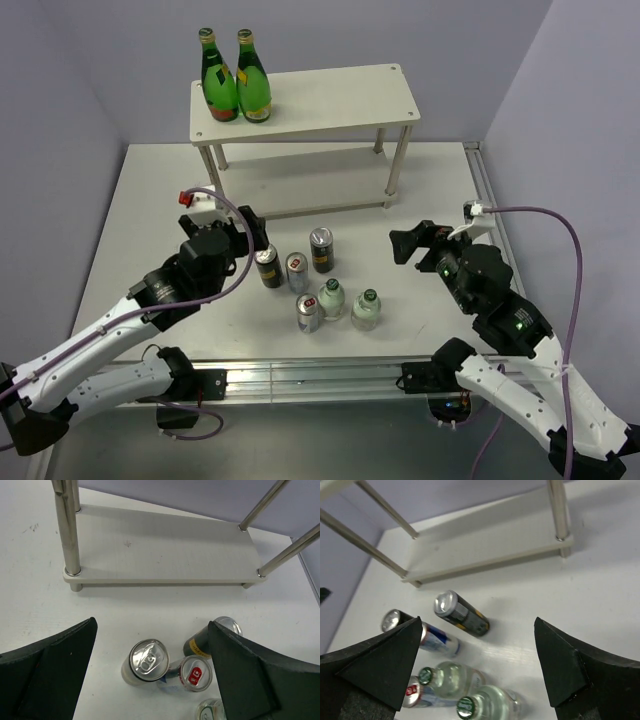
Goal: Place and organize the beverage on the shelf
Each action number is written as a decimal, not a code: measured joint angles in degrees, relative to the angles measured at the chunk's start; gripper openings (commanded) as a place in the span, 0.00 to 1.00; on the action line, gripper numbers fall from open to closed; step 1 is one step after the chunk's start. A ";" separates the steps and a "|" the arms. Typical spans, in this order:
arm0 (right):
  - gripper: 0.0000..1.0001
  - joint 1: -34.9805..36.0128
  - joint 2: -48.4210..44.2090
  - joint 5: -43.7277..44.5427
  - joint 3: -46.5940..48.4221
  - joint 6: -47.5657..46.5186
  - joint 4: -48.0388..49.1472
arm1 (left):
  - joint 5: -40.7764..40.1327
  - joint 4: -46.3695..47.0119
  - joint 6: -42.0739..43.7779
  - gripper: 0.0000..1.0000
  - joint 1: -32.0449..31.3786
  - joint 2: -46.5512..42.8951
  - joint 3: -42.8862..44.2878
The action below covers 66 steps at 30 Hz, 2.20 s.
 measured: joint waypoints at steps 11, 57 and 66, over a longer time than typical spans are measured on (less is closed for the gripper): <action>1.00 7.23 -2.64 6.12 -3.63 0.39 -4.44 | 5.46 0.33 2.60 0.97 -2.08 -0.02 -1.81; 1.00 21.14 -5.38 21.57 -9.49 6.86 -6.93 | 4.98 22.23 3.89 0.85 -25.88 27.02 -6.16; 1.00 21.38 -5.35 21.68 -10.19 6.86 -6.91 | 1.36 25.94 3.13 0.68 -25.88 27.02 -8.31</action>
